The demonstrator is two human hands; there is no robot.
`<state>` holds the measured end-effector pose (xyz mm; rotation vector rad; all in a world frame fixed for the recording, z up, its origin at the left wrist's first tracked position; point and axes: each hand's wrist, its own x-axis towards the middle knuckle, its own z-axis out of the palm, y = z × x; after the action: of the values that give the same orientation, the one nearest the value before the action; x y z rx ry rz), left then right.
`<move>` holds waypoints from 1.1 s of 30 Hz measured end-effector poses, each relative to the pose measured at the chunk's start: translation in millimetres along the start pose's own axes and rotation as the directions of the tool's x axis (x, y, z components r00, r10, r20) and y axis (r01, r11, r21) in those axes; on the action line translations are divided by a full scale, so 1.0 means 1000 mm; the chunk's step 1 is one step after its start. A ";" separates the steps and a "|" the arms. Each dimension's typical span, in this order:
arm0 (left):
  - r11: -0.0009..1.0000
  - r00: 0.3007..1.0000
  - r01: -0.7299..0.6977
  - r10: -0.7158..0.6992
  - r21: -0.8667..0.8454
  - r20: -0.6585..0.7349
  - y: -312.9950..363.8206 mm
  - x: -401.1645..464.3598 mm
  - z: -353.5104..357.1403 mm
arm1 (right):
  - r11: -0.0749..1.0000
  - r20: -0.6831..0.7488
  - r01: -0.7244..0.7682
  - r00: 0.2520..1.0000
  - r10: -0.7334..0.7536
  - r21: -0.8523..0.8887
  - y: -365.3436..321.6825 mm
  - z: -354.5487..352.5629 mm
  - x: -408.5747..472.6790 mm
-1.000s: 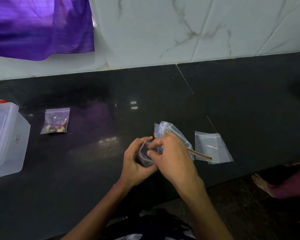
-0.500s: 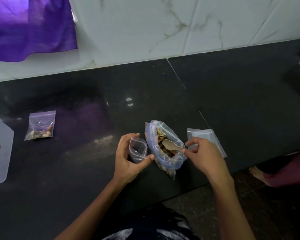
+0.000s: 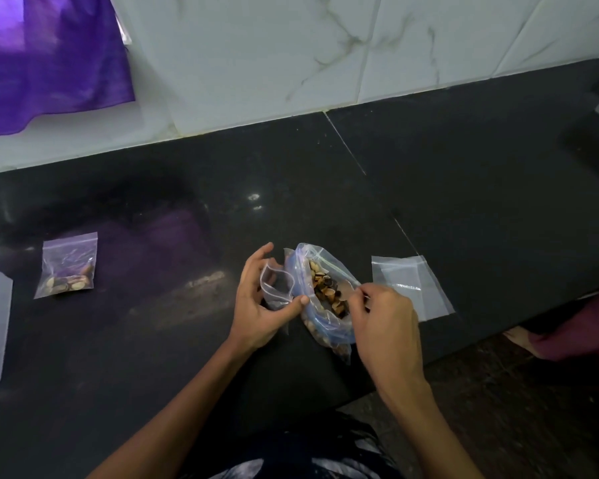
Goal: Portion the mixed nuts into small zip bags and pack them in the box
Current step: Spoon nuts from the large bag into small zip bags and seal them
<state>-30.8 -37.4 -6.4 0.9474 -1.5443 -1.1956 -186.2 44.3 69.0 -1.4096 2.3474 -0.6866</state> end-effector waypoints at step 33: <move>0.999 1.000 0.002 -0.002 0.042 -0.003 -0.013 0.009 -0.001 | 0.919 0.038 -0.177 0.984 0.175 0.352 -0.008 0.014 0.008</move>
<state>-31.8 -49.2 -17.1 0.9779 -1.5714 -1.1671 -177.0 30.7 61.4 -1.0281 2.1714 -0.9905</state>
